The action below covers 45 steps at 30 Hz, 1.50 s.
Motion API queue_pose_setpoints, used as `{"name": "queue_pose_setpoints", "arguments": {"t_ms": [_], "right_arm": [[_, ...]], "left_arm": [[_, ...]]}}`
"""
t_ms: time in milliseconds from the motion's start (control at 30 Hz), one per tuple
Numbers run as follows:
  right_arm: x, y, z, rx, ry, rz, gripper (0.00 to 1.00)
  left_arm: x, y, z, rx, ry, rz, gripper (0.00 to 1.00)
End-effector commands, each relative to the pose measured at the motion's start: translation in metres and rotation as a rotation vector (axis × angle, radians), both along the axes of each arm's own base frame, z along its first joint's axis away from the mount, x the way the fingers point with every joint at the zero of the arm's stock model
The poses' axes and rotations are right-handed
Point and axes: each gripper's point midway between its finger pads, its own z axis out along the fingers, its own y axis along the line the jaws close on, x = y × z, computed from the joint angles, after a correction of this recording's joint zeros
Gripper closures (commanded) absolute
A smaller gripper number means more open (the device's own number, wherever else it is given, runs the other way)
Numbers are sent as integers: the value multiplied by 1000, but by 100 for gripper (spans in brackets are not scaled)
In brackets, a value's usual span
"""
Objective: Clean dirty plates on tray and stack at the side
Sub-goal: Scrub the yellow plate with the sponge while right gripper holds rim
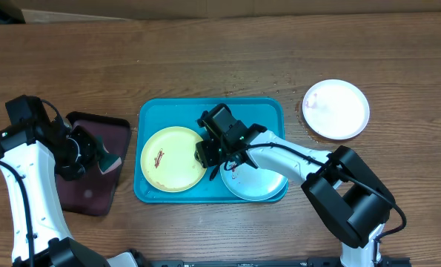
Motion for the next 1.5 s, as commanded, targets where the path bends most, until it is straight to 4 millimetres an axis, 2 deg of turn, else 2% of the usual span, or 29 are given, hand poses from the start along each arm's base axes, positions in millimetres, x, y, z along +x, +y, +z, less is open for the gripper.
{"name": "queue_pose_setpoints", "arguments": {"t_ms": [0,267,400,467,600,833,1067,1267,1467], "right_arm": [[1,0,2,-10,14,-5,52],[1,0,2,-1,56,-78,66],[1,-2,-4,-10,95,-155,79],[1,-3,-6,-17,99,-159,82],[0,-6,-9,-32,102,-163,96],[15,-20,-11,-73,54,-214,96],[23,-26,-10,-61,61,-232,96],[29,-22,-7,-44,29,-223,95],[28,-23,-8,-54,25,-205,95]], "left_arm": [[2,-7,0,-15,-14,-42,96],[7,-25,0,-16,-21,-129,96],[11,-42,0,-12,-25,-206,96],[14,-52,0,-10,-28,-240,96],[19,-71,1,-3,-41,-311,96],[23,-94,-8,-3,-54,-395,96],[19,-132,-34,-65,-29,-500,96],[28,-167,-59,-141,-27,-588,96],[35,-175,-87,-158,24,-589,96]]}}
